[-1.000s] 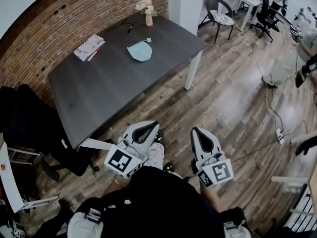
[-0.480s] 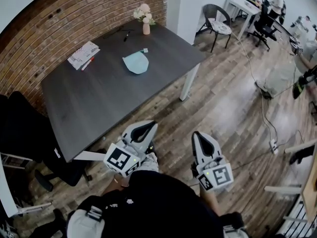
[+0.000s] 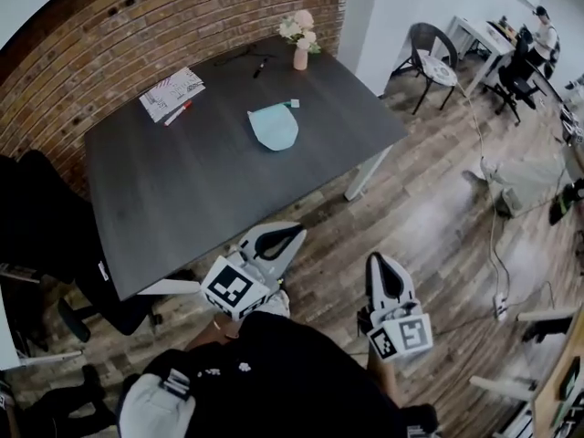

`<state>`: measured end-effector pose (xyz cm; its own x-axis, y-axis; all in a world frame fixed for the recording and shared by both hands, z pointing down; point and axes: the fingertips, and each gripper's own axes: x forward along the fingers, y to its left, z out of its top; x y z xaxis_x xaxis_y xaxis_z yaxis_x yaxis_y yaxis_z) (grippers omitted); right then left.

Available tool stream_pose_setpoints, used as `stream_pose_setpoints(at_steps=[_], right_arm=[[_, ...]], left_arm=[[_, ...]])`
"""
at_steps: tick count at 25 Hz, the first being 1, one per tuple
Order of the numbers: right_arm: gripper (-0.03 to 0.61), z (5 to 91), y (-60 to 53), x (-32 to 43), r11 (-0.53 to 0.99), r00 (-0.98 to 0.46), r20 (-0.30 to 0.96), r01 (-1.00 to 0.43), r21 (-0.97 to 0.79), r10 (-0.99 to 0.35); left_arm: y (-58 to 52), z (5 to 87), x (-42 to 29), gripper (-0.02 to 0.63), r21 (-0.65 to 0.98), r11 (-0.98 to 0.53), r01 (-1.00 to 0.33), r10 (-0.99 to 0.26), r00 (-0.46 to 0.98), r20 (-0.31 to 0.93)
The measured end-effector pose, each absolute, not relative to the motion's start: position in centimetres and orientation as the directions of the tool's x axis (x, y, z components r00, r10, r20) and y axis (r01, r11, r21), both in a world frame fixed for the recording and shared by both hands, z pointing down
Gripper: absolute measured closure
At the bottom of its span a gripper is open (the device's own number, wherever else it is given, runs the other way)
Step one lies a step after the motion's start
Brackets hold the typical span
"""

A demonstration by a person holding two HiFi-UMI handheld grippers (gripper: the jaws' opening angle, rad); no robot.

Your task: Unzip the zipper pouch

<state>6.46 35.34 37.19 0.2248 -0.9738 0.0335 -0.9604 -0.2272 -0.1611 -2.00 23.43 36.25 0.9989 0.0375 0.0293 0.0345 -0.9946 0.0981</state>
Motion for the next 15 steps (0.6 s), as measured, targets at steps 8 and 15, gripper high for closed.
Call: stream_pose_setpoints(at_steps=[8,15], right_arm=[[0.578,37.2,29.0,9.6,-0.218,0.209,0.068,-0.962,-0.164,-0.975],[0.578,37.7,23.5,12.2,-0.205,0.193,0.086,-0.967,-0.153,-0.977]], left_arm=[[16.5,35.9,0.8,0.609,0.112,-0.994,0.011,0.013,1.0,0.017],[11.2,36.7,2.4,0.609,0.126,-0.992,-0.016,-0.014,1.0,0.012]])
